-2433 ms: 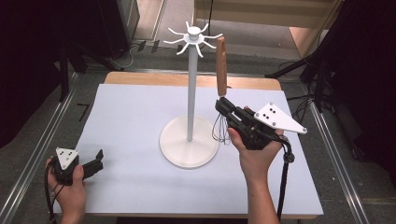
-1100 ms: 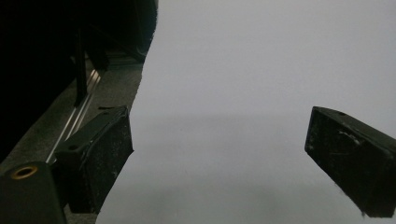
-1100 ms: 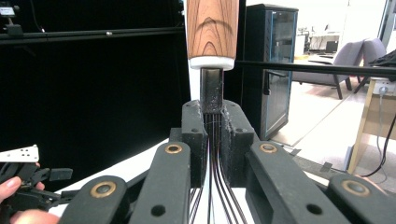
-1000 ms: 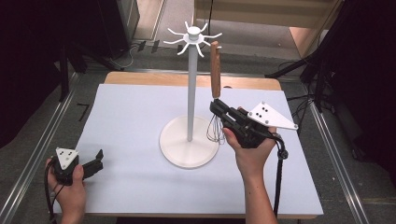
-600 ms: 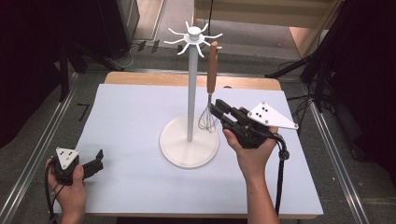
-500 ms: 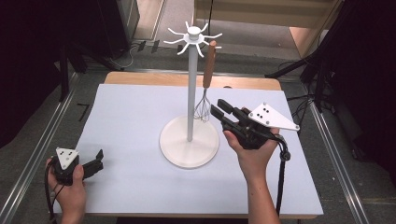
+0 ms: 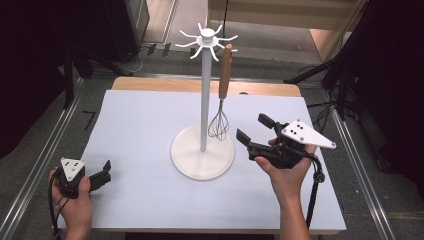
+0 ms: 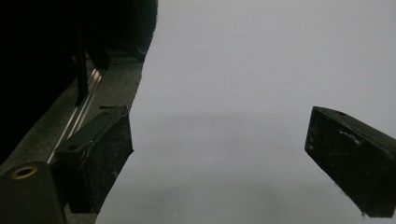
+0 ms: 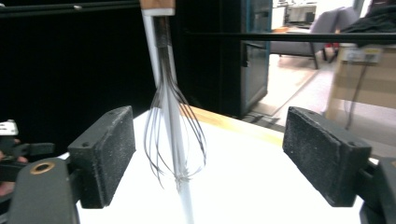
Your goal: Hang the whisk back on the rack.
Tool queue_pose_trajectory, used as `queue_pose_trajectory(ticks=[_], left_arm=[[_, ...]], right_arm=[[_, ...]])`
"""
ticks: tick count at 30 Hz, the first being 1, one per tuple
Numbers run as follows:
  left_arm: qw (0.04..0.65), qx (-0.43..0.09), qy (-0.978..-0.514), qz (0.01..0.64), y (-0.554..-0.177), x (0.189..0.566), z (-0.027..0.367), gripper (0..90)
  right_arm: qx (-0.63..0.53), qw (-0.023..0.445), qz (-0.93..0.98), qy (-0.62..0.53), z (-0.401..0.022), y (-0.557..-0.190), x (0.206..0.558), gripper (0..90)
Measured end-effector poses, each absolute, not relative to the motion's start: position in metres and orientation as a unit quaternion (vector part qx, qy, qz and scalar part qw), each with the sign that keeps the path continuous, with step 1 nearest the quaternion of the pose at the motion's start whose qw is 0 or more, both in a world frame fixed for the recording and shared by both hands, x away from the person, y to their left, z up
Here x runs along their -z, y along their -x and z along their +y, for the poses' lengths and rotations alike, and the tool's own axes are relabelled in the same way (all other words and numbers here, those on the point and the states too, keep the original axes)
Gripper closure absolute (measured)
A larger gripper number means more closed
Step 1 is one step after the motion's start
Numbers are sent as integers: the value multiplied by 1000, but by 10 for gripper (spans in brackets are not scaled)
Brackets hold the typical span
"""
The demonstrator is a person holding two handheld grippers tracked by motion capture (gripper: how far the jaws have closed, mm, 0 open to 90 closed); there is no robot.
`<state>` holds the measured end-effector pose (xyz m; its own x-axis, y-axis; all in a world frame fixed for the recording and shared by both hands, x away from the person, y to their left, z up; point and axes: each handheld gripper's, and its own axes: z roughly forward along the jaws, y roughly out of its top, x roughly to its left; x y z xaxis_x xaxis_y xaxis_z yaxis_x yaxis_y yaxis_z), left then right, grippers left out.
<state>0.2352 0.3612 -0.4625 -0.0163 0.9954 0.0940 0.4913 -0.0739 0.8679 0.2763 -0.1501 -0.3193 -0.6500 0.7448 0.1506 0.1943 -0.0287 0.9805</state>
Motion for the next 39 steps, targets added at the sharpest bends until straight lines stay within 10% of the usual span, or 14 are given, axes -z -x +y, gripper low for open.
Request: queue_pose_trajectory(ticks=[39], left_arm=[[325, -391, -621, 596, -234, 462, 361, 80]], right_arm=[[-561, 241, 649, -454, -224, -263, 388, 168]])
